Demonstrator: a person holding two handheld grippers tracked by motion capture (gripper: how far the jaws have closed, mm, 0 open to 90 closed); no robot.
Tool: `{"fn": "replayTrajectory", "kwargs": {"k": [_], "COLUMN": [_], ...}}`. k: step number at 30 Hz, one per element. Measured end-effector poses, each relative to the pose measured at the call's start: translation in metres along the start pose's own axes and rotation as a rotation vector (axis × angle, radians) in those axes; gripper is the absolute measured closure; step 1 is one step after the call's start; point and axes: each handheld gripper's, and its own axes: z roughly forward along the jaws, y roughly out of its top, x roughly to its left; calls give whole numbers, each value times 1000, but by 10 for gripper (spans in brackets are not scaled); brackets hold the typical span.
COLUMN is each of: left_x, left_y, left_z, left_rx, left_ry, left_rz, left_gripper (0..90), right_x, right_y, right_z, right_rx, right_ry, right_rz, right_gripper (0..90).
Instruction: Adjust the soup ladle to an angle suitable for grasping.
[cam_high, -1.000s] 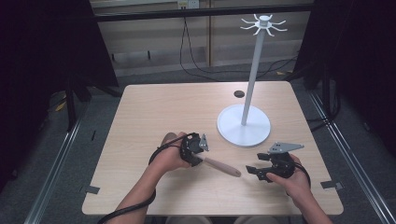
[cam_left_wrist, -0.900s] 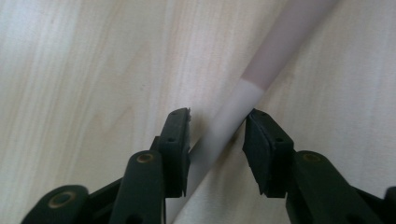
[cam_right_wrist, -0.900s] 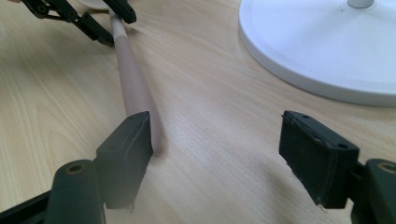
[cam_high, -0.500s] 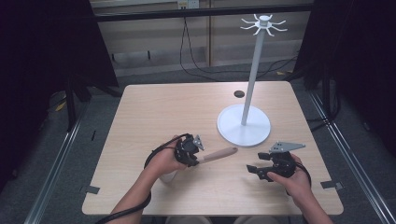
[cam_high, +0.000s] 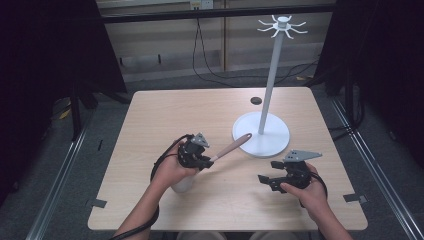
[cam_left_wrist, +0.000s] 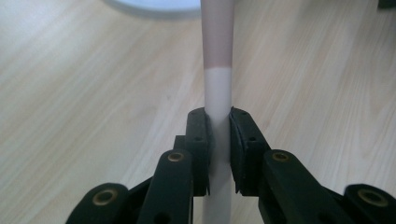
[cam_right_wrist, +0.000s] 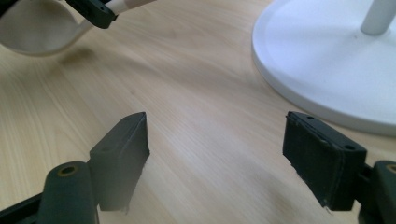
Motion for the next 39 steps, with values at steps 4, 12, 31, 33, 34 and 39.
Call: {"fn": "replayTrajectory", "kwargs": {"k": [4, 12, 31, 33, 34, 39], "left_x": [-8, -26, -58, -61, -63, -67], "left_y": [8, 22, 31, 31, 30, 32], "left_z": [-5, -6, -3, -2, -2, -2], "left_rx": [-135, -264, -459, -473, -484, -531], "left_ry": [4, 8, 33, 37, 42, 44], "left_rz": [-50, -42, -46, -53, -54, -85], "left_gripper": [792, 792, 791, 791, 791, 789], "right_x": [6, 16, 34, 35, 35, 38], "right_y": [8, 26, 77, 78, 79, 84], "right_z": [1, 4, 6, 7, 6, 3], "right_rx": [-62, -144, -313, -319, -324, -357], "right_ry": [15, 43, 110, 104, 95, 122], "right_rz": [28, 34, 159, 166, 162, 184], "right_gripper": [236, 318, 539, 631, 660, 748]}}
